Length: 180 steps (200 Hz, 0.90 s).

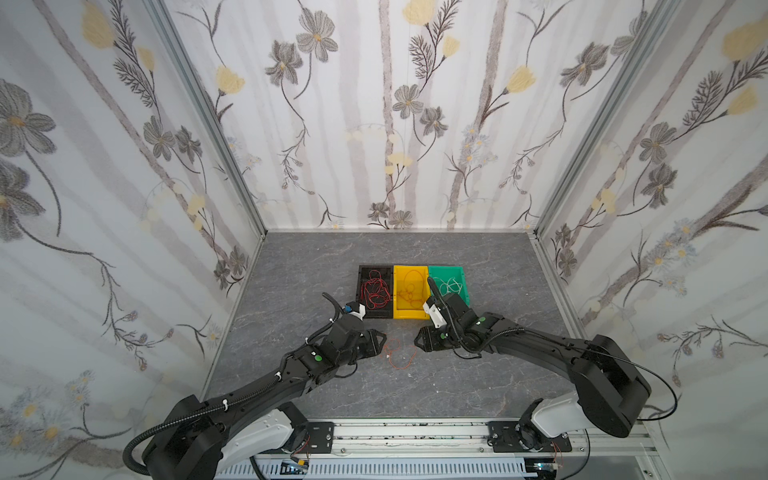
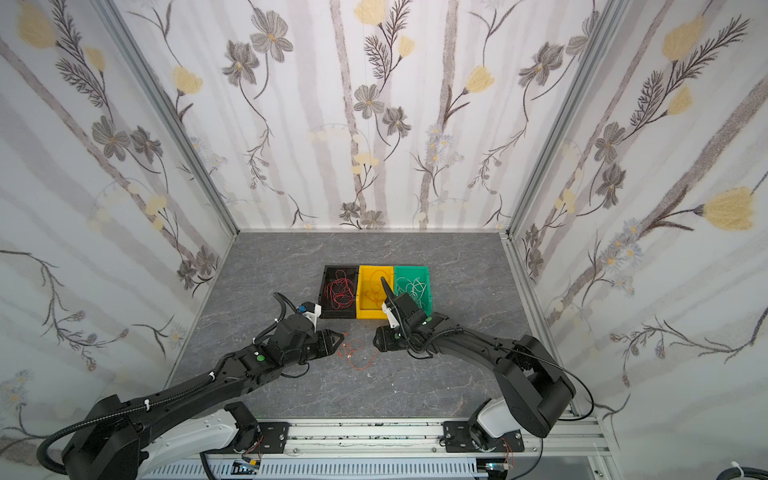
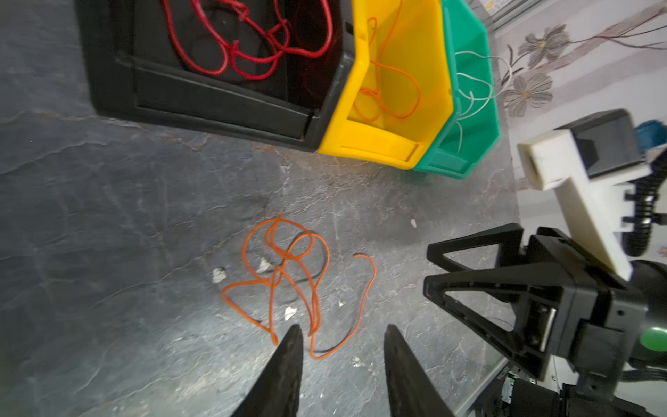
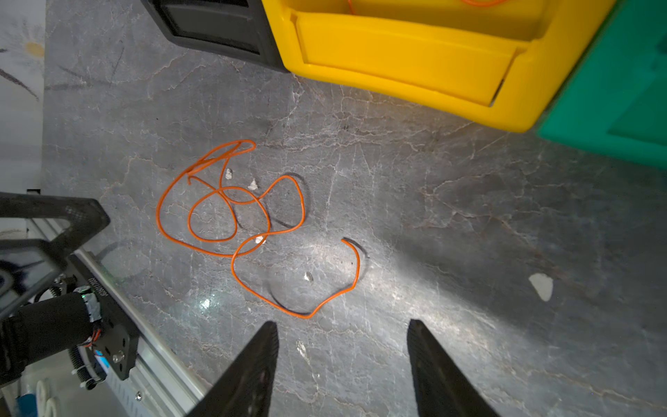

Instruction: Untangle the cables

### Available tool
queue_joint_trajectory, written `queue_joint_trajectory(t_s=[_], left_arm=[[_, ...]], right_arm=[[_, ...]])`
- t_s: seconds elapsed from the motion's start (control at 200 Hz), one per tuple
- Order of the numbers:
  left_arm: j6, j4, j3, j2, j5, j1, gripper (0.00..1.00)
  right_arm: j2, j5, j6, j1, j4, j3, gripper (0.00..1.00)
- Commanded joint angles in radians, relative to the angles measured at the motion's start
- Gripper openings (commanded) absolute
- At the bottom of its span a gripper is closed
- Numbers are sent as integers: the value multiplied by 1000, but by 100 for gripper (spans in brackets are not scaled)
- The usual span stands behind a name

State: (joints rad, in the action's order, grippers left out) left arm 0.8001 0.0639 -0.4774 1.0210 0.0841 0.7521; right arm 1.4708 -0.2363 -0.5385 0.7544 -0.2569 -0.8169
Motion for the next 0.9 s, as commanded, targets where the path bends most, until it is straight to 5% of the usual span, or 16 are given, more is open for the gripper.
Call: queue_joint_trajectory(t_s=[0.0, 0.894], left_arm=[[-40, 140, -4, -44, -80, -1, 45], [-172, -131, -15, 355, 28, -95, 41]], right_arm=[[21, 65, 8, 17, -16, -21, 57], [265, 32, -49, 123, 71, -100, 45]])
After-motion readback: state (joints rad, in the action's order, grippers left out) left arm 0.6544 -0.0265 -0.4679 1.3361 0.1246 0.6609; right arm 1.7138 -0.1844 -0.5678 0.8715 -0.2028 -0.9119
